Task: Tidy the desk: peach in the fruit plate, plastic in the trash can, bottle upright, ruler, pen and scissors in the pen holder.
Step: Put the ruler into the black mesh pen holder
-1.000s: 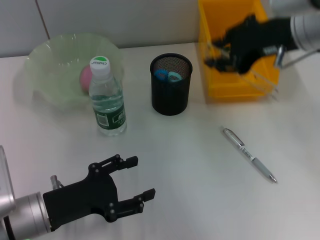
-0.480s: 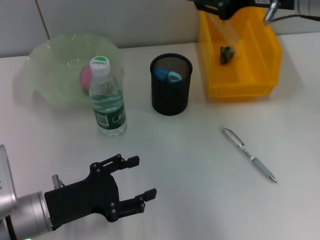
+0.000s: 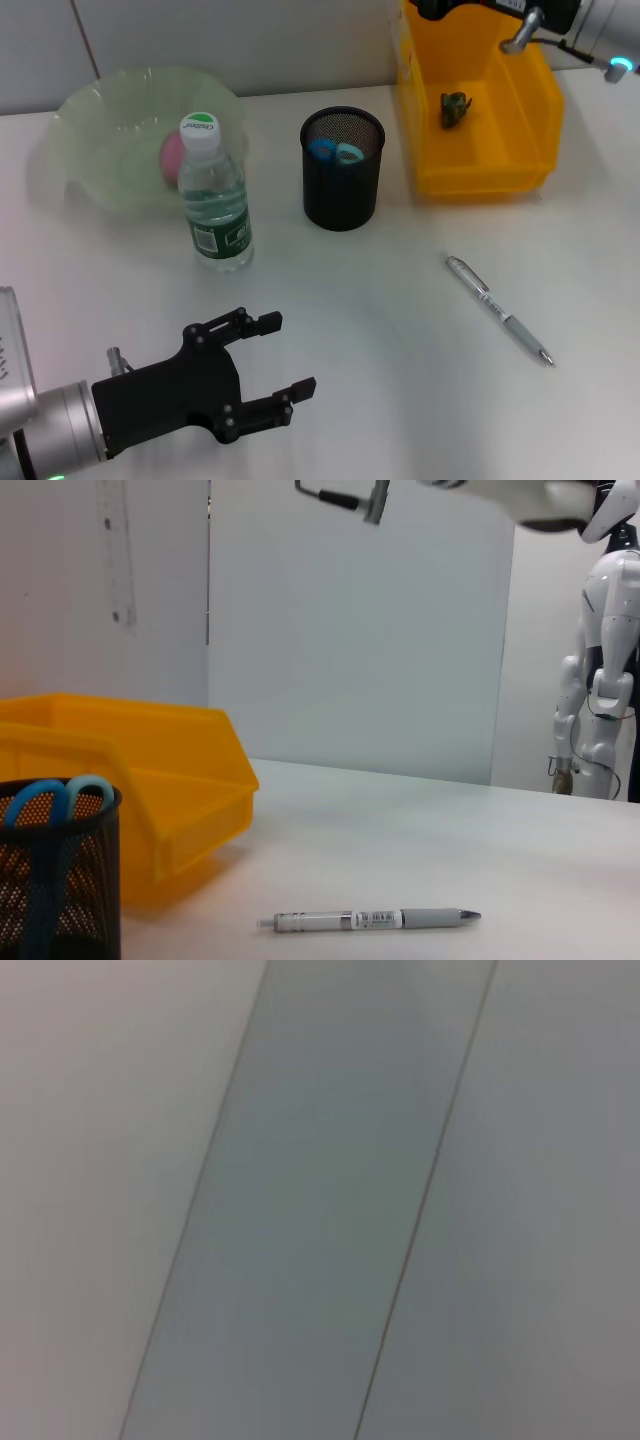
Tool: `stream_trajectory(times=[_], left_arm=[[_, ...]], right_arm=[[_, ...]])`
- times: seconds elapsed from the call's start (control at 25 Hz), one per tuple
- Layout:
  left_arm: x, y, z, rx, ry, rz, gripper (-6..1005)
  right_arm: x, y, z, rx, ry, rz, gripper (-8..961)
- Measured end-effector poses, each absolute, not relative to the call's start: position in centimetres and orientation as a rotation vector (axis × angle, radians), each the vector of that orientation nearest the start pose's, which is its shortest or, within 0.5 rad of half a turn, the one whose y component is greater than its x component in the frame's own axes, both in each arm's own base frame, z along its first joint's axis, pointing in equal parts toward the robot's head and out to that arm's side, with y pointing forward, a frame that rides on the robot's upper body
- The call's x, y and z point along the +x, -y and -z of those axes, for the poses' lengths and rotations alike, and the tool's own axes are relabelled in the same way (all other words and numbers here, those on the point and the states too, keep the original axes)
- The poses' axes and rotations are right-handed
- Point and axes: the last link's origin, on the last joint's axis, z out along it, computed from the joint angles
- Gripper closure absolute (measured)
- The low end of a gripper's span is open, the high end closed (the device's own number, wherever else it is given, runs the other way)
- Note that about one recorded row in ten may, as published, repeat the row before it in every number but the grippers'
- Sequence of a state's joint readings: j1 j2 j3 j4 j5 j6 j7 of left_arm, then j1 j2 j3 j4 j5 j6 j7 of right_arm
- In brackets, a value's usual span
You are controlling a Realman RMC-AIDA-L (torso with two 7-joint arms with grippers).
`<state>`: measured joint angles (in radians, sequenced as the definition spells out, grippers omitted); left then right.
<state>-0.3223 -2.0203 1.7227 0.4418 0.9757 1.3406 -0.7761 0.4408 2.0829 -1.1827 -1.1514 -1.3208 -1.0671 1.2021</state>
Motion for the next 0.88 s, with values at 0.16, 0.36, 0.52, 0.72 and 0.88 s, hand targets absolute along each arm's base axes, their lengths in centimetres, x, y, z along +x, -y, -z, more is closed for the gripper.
stream_trajectory(times=[0.16,0.36,0.52,0.72,0.88], left_arm=[[-27.1,-25.3,7.9,-2.725,0.272,0.862,201],[-27.0,-25.4,7.9,-2.727,0.27,0.861,201],[-27.0,-25.4,7.9,-2.729,0.268,0.861,201],[-27.1,-25.3,7.9,-2.727,0.27,0.859,201],[-27.1,-25.3,7.9,-2.725,0.27,0.856,201]], right_arm=[[15.0,-39.3,-5.4,-2.223,0.036,-0.896,555],[16.0,-39.4,-4.2,-2.173,0.007,-0.978,552],[16.6,-39.2,-3.5,-2.119,0.035,-1.047,550],[17.8,-39.3,-2.0,-2.062,0.009,-1.085,547],[18.4,-39.5,-1.0,-2.038,-0.026,-1.087,544]])
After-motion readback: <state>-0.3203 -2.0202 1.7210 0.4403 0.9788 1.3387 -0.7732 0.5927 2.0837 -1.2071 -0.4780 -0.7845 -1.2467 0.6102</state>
